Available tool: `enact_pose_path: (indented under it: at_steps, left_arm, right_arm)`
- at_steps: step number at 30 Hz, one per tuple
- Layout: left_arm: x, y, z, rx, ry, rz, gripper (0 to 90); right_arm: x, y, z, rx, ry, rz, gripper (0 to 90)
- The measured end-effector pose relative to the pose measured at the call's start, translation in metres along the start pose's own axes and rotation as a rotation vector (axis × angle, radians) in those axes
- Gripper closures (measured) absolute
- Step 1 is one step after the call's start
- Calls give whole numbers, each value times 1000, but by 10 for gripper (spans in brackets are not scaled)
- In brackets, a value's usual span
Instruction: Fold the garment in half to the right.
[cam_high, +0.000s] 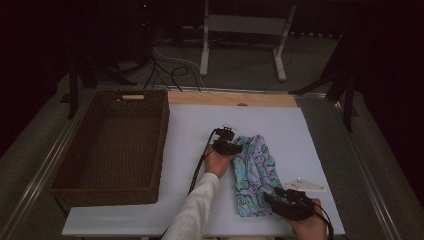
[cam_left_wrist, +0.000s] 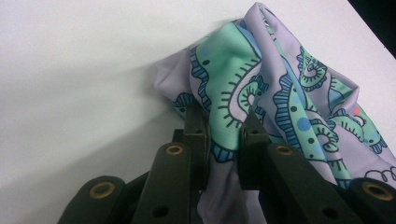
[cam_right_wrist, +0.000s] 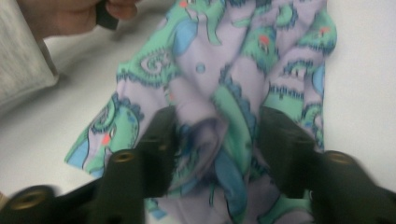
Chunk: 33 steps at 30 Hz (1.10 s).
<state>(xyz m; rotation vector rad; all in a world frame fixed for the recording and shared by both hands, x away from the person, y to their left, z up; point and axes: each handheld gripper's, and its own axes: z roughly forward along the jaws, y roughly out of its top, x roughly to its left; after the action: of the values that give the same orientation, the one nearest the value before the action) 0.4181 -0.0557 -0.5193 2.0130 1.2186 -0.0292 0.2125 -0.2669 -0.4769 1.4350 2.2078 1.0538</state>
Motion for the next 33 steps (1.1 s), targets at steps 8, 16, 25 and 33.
enact_pose_path:
  at_steps: [8,16,25,33]
  left_arm:
    - [0,0,0,0,1,-1,789]
    - [0,0,0,0,2,-4,789]
    - [-1,0,0,1,4,-5,789]
    - [0,0,0,3,3,-3,789]
  right_arm:
    - [8,22,5,-57,25,-66,351]
    - [26,33,32,5,54,-127,385]
    - [35,36,60,84,10,-129,689]
    - [25,36,40,60,7,-105,870]
